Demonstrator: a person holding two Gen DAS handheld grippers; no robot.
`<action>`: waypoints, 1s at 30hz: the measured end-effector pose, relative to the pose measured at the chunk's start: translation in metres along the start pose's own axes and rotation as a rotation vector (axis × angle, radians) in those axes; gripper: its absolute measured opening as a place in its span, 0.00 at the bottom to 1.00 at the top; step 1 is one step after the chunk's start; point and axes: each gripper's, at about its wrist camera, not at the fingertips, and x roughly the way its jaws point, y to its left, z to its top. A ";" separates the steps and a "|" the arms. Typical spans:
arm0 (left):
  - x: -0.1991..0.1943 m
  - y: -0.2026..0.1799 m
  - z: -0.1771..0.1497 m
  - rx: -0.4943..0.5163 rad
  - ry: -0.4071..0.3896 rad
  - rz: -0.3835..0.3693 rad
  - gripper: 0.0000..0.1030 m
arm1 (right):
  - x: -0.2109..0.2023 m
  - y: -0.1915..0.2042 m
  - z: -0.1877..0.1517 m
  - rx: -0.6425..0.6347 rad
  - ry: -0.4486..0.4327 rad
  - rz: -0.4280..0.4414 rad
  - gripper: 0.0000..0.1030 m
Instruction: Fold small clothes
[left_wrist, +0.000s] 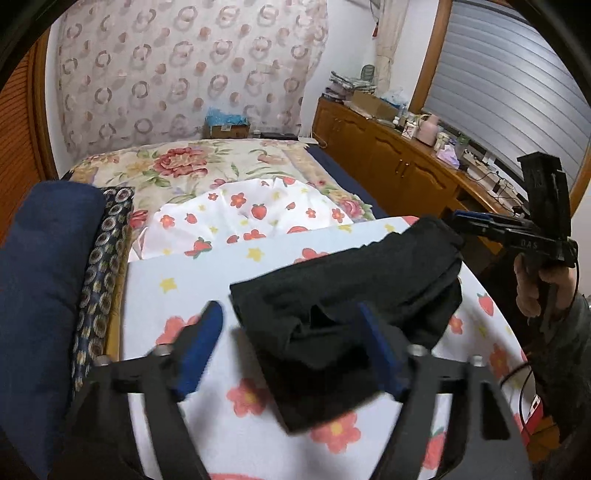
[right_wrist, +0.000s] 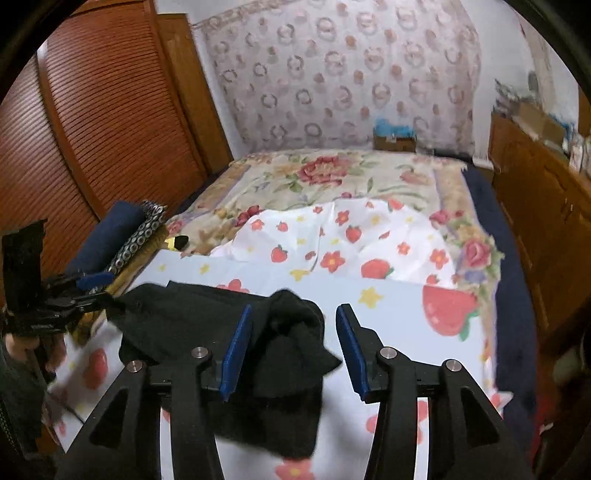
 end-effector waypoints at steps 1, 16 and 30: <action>-0.001 0.001 -0.006 -0.004 0.009 0.006 0.75 | -0.002 0.001 -0.006 -0.010 0.001 -0.002 0.48; 0.050 0.003 -0.024 -0.013 0.117 0.034 0.75 | 0.029 0.015 -0.037 -0.097 0.073 0.016 0.48; 0.078 0.039 0.011 -0.124 0.044 0.194 0.76 | 0.084 -0.033 -0.003 0.037 0.043 -0.127 0.48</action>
